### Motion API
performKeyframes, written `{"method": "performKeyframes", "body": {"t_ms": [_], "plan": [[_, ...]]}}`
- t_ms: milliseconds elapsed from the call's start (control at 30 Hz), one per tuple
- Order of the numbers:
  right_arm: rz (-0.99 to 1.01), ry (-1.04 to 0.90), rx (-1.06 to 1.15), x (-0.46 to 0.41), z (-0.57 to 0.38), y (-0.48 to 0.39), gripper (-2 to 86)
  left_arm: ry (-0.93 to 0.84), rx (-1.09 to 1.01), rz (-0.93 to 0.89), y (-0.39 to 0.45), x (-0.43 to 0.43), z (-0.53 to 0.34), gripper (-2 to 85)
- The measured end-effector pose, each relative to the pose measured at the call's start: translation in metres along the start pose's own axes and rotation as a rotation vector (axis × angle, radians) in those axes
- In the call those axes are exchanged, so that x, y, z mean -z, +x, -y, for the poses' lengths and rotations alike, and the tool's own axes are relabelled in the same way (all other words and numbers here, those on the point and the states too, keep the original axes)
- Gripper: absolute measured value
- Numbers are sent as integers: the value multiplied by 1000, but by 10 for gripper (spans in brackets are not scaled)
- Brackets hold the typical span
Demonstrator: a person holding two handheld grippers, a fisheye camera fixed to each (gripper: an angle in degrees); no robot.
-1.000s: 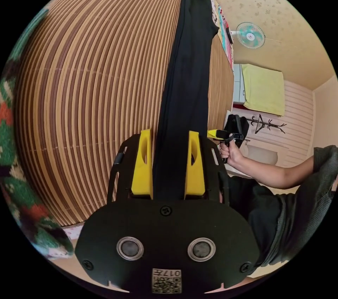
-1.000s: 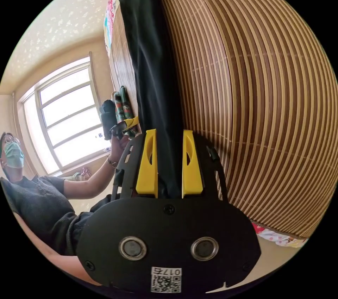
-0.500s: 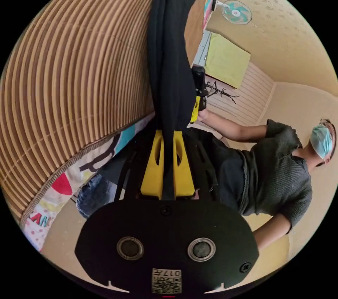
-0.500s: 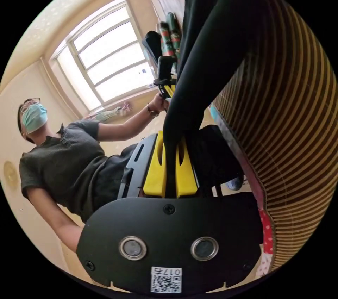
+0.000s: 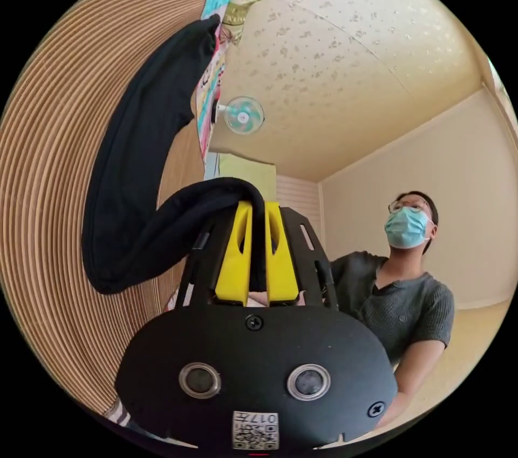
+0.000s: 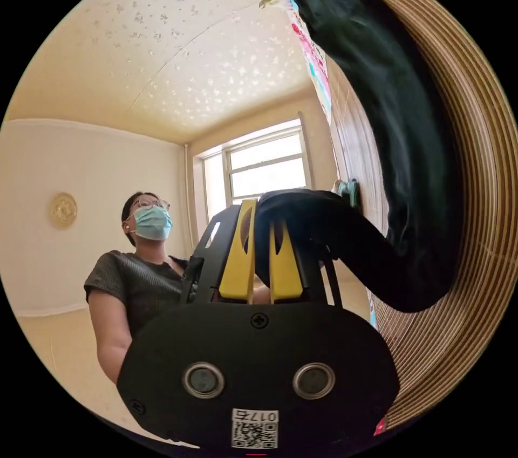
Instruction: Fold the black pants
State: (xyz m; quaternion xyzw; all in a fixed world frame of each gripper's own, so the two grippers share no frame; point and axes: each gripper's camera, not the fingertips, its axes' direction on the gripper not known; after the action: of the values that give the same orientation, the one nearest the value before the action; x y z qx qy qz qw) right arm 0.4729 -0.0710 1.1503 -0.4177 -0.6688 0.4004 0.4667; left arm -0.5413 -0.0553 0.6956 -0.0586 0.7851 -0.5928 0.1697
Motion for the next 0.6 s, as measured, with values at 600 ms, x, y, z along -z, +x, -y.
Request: {"method": "performKeyframes", "body": {"t_ms": [600], "plan": [[-901,-157,13,-66,-20,11,188,-297,-17,762,-154,-156,-9,200]]}}
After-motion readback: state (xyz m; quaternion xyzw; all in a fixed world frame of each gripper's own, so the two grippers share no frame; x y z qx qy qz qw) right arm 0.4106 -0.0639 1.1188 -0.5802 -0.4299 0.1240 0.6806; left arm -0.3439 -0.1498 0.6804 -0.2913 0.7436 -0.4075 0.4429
